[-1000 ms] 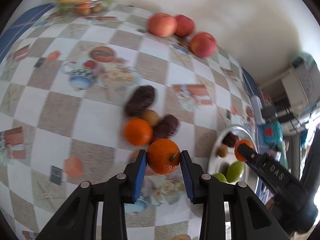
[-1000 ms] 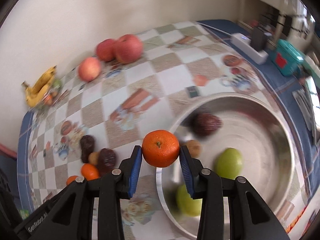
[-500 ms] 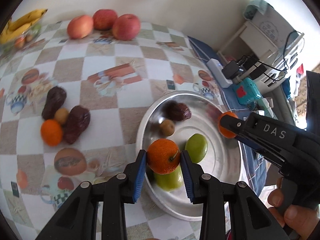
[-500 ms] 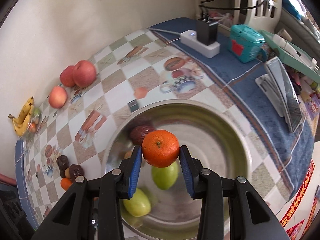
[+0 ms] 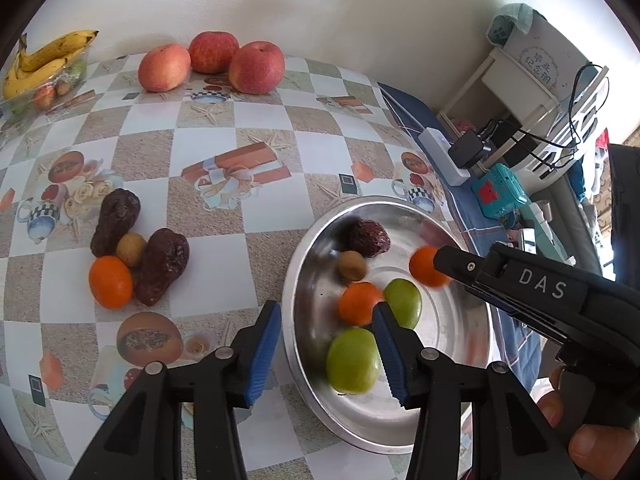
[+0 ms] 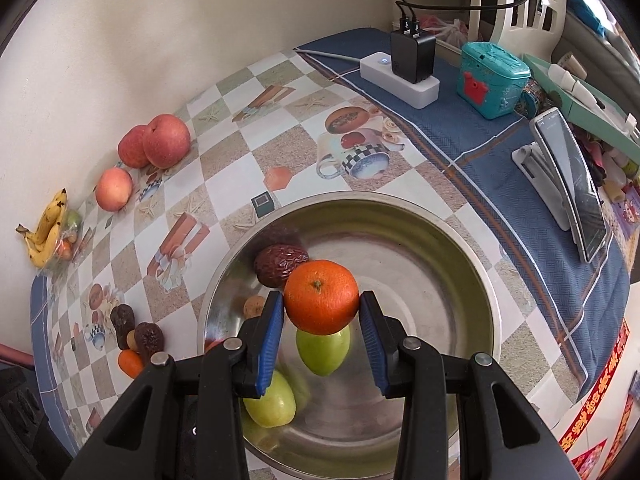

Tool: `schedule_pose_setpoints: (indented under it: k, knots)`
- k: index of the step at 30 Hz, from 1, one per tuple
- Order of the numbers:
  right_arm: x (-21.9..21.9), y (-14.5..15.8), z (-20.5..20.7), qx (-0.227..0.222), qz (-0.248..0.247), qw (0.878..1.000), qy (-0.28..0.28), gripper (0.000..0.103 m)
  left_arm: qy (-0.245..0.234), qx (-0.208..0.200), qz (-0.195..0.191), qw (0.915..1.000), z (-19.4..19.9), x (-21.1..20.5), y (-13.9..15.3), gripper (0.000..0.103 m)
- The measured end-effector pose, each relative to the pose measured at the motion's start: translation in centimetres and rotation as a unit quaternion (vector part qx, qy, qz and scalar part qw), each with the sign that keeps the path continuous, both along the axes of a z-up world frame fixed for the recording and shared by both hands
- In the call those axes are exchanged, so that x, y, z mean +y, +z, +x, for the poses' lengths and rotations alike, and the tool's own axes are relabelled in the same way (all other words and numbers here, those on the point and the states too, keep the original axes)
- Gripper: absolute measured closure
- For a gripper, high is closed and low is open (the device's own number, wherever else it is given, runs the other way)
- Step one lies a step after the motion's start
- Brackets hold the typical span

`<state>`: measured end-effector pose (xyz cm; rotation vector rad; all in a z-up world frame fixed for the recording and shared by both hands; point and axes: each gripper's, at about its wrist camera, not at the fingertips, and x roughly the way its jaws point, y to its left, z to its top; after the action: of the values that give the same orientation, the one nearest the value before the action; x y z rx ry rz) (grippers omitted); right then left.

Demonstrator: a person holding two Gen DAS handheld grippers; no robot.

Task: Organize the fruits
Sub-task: 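Carry both tangerines into the steel bowl and open both tools, then withdraw both open tools from the bowl toward the remaining dates and tangerine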

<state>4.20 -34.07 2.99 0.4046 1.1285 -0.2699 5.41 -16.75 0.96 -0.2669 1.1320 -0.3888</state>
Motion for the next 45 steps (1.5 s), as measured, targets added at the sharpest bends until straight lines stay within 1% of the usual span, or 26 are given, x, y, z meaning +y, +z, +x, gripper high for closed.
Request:
schedule_pose_setpoints:
  k: [5, 11, 16, 19, 22, 24, 27, 29, 35, 38, 41, 43, 45]
  knots:
    - [0.3, 0.1, 0.1, -0.002, -0.003, 1.000, 0.004, 0.062, 0.009, 0.009, 0.003, 0.9999, 0.2, 0.5, -0.3, 0.052]
    - [0.8, -0.4, 0.4, 0.008, 0.004, 1.000, 0.010, 0.062, 0.021, 0.018, 0.007, 0.9996, 0.3, 1.3, -0.7, 0.051]
    - [1.5, -1.2, 0.6, 0.026, 0.003, 0.999, 0.019, 0.062, 0.048, 0.042, 0.006, 0.9979, 0.7, 2.7, -1.5, 0.051]
    - [2.3, -1.7, 0.8, 0.036, -0.002, 0.999, 0.030, 0.062, 0.066, 0.048, 0.014, 0.9966, 1.0, 3.9, -1.6, 0.051]
    - [3.2, -1.7, 0.9, 0.036, -0.007, 0.998, 0.044, 0.062, 0.089, 0.053, 0.030, 0.9942, 1.5, 5.4, -1.5, 0.051]
    - [3.9, -1.7, 0.8, 0.037, -0.010, 0.998, 0.053, 0.062, 0.109, 0.059, 0.038, 0.9916, 1.8, 6.9, -1.5, 0.051]
    - [5.0, -1.6, 0.7, 0.039, -0.016, 0.997, 0.069, 0.062, 0.151, 0.075, 0.048, 0.9845, 2.1, 9.8, -1.6, 0.051]
    - [5.7, -1.6, 0.7, 0.038, -0.020, 0.996, 0.080, 0.062, 0.170, 0.082, 0.053, 0.9807, 2.2, 11.3, -1.7, 0.051]
    - [7.7, -1.2, 0.7, 0.032, -0.020, 0.994, 0.107, 0.062, 0.219, 0.081, 0.071, 0.9699, 2.0, 15.8, -1.0, 0.051]
    - [8.7, -1.0, 0.7, 0.028, -0.017, 0.993, 0.117, 0.062, 0.246, 0.084, 0.055, 0.9640, 1.7, 18.1, -0.9, 0.044]
    - [9.4, -0.7, 0.8, 0.023, -0.012, 0.992, 0.124, 0.062, 0.268, 0.090, 0.046, 0.9581, 1.4, 20.0, -0.9, 0.043]
    - [10.0, -0.7, 0.9, 0.021, -0.008, 0.991, 0.129, 0.062, 0.279, 0.094, 0.045, 0.9547, 1.1, 20.9, -0.9, 0.037]
    - [10.5, -0.8, 0.9, 0.022, -0.006, 0.991, 0.132, 0.061, 0.289, 0.101, 0.048, 0.9509, 0.9, 21.7, -1.0, 0.023]
